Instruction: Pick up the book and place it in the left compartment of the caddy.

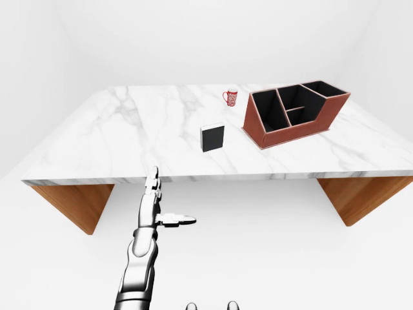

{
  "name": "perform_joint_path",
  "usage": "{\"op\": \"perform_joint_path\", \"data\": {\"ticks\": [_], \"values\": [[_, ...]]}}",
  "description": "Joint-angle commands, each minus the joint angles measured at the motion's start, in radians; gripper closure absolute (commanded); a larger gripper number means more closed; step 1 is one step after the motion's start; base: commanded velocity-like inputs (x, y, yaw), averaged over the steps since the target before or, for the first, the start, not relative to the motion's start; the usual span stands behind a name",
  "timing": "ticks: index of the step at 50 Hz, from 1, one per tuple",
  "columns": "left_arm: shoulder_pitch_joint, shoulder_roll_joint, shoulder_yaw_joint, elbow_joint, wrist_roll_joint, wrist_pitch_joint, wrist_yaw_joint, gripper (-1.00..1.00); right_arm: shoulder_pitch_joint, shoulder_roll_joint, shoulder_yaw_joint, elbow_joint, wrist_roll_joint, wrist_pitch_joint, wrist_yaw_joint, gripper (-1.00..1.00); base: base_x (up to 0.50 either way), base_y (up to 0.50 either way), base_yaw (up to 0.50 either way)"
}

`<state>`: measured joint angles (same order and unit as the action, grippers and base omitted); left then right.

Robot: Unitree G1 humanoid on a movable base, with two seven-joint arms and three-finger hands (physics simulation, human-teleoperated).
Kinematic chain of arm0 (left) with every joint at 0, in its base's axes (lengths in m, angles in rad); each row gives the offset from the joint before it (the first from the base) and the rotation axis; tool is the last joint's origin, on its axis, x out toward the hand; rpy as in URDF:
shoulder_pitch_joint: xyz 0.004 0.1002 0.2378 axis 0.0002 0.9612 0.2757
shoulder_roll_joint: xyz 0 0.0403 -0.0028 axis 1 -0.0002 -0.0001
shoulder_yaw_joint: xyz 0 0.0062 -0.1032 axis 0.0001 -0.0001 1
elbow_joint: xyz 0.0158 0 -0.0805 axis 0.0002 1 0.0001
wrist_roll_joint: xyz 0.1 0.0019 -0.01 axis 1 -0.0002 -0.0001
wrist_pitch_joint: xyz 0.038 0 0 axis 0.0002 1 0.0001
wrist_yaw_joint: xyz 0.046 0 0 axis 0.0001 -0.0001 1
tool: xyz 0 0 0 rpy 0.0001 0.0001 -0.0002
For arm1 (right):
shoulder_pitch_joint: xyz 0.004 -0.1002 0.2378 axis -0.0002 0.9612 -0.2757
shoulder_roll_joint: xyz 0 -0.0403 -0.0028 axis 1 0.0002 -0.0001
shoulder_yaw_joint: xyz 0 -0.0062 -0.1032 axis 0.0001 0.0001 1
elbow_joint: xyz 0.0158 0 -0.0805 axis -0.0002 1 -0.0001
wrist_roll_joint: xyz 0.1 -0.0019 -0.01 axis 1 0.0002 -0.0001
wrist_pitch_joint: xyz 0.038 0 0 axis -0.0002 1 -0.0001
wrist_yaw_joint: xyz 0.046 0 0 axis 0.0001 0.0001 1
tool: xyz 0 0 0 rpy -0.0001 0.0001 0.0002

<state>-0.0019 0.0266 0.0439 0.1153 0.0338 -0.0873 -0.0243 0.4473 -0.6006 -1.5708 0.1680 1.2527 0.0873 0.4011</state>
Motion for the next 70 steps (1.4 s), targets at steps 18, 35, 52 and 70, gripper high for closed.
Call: {"op": "perform_joint_path", "data": {"ticks": [18,35,52,70], "values": [[0.003,-0.001,-0.005,-0.012,0.011,0.0,0.005,-1.0,0.009,0.009,0.0,-0.004,-0.002,0.0,0.036,-1.0,0.0,0.0,0.1],[-0.015,0.004,0.003,0.032,0.018,0.0,0.012,-1.0,0.002,0.009,0.0,-0.003,-0.021,0.0,0.038,-1.0,0.0,0.0,0.23],[-0.021,0.006,0.003,0.054,0.019,0.0,0.013,-1.0,0.005,0.013,0.0,-0.002,-0.018,0.0,0.046,-1.0,0.0,0.0,0.22],[0.03,-0.006,-0.016,-0.077,0.036,0.0,0.015,-1.0,0.003,0.012,0.0,-0.001,-0.022,0.0,0.043,-1.0,0.0,0.0,0.23]]}}
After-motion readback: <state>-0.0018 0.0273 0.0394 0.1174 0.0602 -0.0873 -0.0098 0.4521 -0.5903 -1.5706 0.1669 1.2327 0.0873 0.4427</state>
